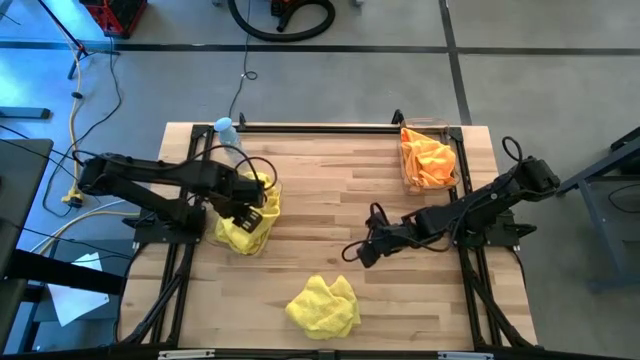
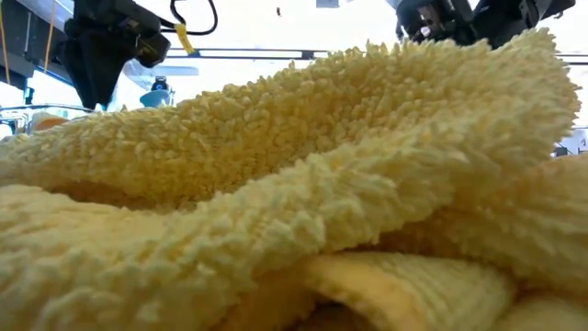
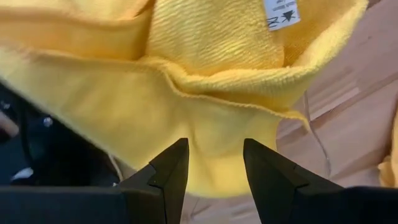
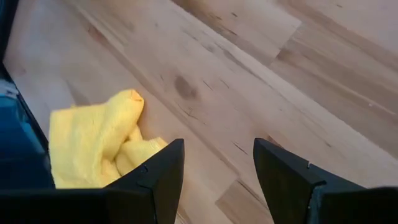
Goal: Sort microfiber towel by color & place in baskets
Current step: Put the yellow microfiber cloth into the left transparent bin
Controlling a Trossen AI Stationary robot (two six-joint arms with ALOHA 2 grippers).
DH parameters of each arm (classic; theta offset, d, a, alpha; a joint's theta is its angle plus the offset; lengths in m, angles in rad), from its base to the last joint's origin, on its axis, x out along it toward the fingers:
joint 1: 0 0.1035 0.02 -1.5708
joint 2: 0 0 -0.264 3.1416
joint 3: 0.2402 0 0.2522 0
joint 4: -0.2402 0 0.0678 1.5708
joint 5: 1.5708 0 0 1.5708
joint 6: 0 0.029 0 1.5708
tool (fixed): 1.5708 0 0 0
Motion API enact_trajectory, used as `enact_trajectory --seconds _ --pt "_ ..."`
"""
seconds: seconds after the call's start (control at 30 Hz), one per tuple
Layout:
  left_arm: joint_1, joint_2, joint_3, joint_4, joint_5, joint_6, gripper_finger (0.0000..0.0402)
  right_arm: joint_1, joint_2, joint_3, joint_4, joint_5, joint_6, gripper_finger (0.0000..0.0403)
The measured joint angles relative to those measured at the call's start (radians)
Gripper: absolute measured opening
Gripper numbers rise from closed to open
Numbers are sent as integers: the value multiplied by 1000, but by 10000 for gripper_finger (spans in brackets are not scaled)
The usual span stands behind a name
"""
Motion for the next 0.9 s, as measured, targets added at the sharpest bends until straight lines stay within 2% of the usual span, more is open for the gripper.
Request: enact_trajectory --seconds 0.13,0.27,0.5,0.6,0.77,0.9 --pt "-21 0 34 -33 -2 -91 143 16 0 0 0 0 -60 187" --pt "-99 0 62 1 -14 -168 143 33 0 0 0 4 -113 187" --pt "-291 4 67 235 -88 -216 143 36 0 0 0 6 -330 187" --pt "-369 6 67 294 -143 -238 143 30 0 0 13 8 -352 187" --pt "-472 6 67 310 -193 -253 142 54 0 0 183 30 -400 187" --pt "-527 6 67 309 -213 -206 142 87 0 0 399 136 -456 187"
